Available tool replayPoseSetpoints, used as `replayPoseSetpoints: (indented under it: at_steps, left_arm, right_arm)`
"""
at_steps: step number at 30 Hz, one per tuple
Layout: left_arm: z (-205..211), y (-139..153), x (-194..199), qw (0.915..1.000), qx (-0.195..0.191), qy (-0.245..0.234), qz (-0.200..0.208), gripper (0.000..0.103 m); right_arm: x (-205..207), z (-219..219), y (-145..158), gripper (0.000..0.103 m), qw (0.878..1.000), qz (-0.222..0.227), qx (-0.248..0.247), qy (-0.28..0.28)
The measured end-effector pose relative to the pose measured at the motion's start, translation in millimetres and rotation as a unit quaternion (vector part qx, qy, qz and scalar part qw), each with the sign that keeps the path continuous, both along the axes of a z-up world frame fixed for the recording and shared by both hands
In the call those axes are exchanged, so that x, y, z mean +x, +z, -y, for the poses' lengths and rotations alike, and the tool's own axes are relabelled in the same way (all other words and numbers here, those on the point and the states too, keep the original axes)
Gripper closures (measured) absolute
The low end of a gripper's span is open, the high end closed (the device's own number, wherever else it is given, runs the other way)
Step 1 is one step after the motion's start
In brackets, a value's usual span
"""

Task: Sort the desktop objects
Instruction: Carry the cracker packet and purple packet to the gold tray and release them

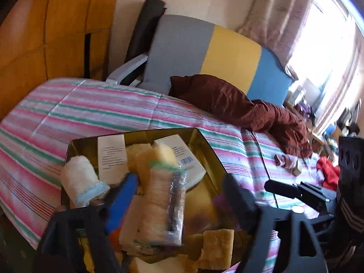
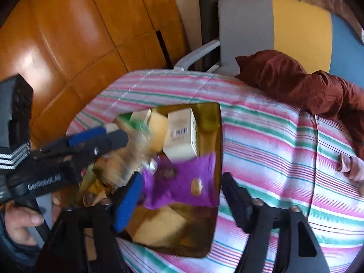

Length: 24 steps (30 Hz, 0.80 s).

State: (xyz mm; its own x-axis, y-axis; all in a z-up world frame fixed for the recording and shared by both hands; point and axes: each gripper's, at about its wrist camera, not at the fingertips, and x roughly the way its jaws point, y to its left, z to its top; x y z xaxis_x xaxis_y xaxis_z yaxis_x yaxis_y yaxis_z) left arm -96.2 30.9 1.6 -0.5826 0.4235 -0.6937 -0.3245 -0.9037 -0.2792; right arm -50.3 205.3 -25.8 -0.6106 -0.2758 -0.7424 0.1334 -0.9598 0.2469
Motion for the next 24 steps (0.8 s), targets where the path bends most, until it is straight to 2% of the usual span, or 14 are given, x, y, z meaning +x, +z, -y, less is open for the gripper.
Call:
replayPoseSetpoints:
  at_steps: [5,10,17,24]
  left_arm:
    - [16.4,-2.6,0.8,0.9996,0.01,0.028,-0.001,0.02]
    - [17.9,-3.3,12.4,0.999,-0.017,0.039,-0.013,0.02]
    - [2.2,3.6,33.1,0.9983,-0.04,0.024,-0.035,0.021]
    - [-9.6,11.9,43.9,0.9979,-0.043,0.012,-0.048,0.021]
  right_arm:
    - [1.3,2.2,-7.7,0.028,1.0,0.013,-0.01,0.004]
    - [8.5,-5.4,-17.4,0.024,0.999,0.028,-0.015,-0.007]
    - [20.1,-19.5,-15.4,0.016,0.999,0.025,-0.007,-0.03]
    - [28.8,-33.4,-9.6,0.015,0.999,0.025,0.008,-0.045]
